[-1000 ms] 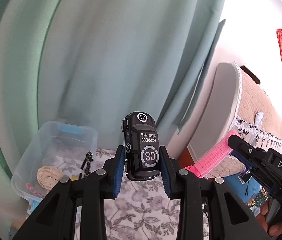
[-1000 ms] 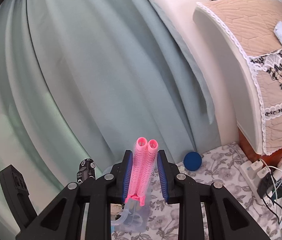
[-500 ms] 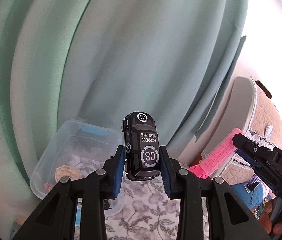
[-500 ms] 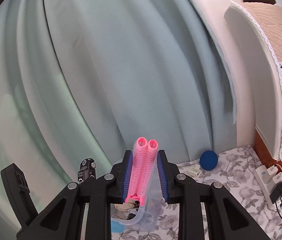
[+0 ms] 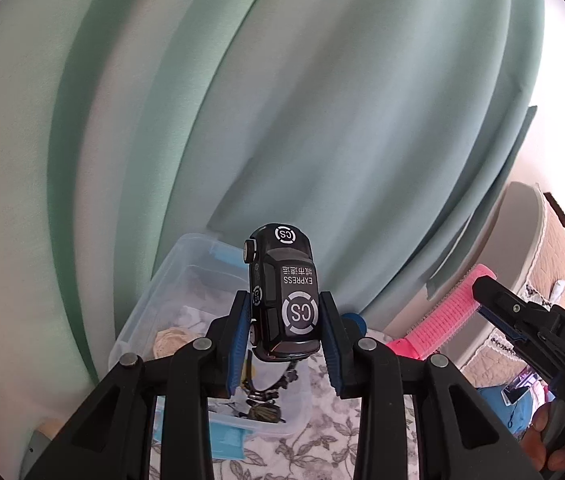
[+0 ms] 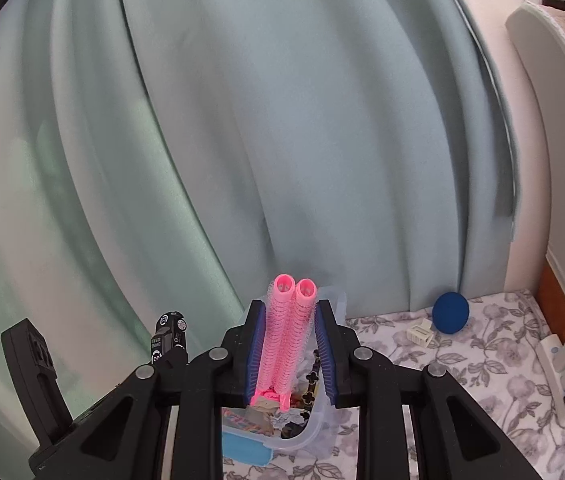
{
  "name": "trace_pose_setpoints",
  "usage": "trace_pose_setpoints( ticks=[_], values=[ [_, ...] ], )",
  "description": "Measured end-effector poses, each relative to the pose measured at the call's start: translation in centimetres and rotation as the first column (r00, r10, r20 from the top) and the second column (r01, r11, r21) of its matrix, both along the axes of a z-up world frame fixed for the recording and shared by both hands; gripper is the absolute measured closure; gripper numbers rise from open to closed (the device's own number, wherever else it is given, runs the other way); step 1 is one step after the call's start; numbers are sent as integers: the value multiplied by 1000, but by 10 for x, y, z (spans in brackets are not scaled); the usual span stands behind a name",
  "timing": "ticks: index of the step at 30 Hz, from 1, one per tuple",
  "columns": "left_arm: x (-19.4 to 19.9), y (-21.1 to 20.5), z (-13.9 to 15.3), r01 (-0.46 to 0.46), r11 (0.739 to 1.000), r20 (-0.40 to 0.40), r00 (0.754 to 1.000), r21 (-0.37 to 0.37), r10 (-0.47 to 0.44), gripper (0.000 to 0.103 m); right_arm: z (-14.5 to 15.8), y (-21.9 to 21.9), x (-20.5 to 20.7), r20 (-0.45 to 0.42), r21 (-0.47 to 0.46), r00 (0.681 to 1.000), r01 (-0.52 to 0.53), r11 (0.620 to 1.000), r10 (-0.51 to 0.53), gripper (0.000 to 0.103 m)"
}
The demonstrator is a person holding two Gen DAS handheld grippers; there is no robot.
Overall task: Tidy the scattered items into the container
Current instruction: 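Lift and carry the toy car and pink clip over the clear box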
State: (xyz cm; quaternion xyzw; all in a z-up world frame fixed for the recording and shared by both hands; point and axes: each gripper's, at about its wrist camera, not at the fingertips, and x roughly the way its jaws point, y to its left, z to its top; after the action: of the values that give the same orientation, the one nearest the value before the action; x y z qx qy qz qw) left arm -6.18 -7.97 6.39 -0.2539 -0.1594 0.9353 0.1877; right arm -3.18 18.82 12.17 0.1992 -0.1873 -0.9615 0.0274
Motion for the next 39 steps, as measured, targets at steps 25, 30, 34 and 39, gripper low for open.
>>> trace_pose_setpoints(
  ticks=[25, 30, 34, 39],
  values=[
    [-42, -41, -49, -60, 998, 120, 991, 25, 56, 68, -24, -34, -59, 105, 51, 993, -62, 997, 56, 76],
    [-50, -44, -63, -65, 998, 153, 986, 27, 60, 68, -39, -38, -71, 143, 54, 987, -79, 995, 70, 76],
    [-56, -45, -71, -65, 998, 172, 983, 24, 60, 68, -53, -40, -80, 176, 46, 981, -91, 995, 82, 76],
    [-62, -45, -80, -63, 998, 190, 980, 18, 58, 68, -74, -50, -89, 208, 39, 973, -108, 993, 98, 75]
  ],
)
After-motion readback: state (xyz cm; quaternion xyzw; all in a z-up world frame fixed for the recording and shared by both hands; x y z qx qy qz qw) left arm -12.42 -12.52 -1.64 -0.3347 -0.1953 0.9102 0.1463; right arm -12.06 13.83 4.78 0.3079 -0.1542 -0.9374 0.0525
